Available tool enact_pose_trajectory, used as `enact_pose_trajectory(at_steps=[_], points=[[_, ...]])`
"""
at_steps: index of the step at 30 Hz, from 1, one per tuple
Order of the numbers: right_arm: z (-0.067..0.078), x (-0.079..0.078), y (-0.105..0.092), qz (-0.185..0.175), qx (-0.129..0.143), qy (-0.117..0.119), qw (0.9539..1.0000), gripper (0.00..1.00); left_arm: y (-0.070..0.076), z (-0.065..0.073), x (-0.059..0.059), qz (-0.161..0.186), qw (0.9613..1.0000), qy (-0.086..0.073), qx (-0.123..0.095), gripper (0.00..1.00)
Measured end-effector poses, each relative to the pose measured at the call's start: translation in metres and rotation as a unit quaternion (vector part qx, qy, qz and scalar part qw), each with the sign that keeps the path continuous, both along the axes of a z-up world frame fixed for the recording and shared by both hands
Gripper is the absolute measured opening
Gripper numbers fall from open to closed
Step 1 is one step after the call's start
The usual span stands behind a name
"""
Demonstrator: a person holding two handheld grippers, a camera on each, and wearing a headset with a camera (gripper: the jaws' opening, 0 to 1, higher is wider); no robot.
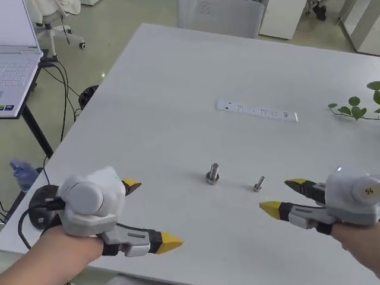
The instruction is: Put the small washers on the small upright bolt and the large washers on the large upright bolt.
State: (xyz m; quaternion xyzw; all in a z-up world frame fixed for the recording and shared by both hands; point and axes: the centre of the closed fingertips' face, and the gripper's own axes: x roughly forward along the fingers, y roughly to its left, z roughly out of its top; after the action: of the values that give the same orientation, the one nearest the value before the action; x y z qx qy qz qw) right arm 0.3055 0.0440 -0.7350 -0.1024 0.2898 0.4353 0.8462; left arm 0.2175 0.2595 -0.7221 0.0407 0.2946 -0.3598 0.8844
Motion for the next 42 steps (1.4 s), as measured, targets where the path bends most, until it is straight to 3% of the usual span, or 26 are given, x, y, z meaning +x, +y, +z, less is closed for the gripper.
enact_pose_trajectory(at_steps=[6, 13, 21, 25, 42], points=[[-0.007, -0.015, -0.023, -0.026, 0.01, 0.014, 0.9995, 0.62, 0.001, 0.001, -0.003, 0.012, 0.9999, -0.006, 0.002, 0.93], [-0.016, -0.038, -0.041, -0.033, 0.002, 0.014, 0.9993, 0.67, 0.001, 0.004, -0.009, 0.021, 0.9998, -0.008, 0.001, 0.93], [-0.026, -0.056, -0.046, -0.029, 0.001, 0.03, 0.9991, 0.7, 0.004, -0.001, -0.014, 0.034, 0.9994, -0.001, -0.001, 0.92], [-0.026, -0.06, -0.043, -0.03, 0.003, 0.026, 0.9992, 0.71, 0.005, -0.002, -0.011, 0.046, 0.9989, 0.002, -0.015, 0.92], [-0.027, -0.062, -0.048, -0.048, 0.028, 0.025, 0.9981, 0.87, 0.007, -0.009, -0.004, 0.042, 0.9991, 0.002, -0.002, 0.93]])
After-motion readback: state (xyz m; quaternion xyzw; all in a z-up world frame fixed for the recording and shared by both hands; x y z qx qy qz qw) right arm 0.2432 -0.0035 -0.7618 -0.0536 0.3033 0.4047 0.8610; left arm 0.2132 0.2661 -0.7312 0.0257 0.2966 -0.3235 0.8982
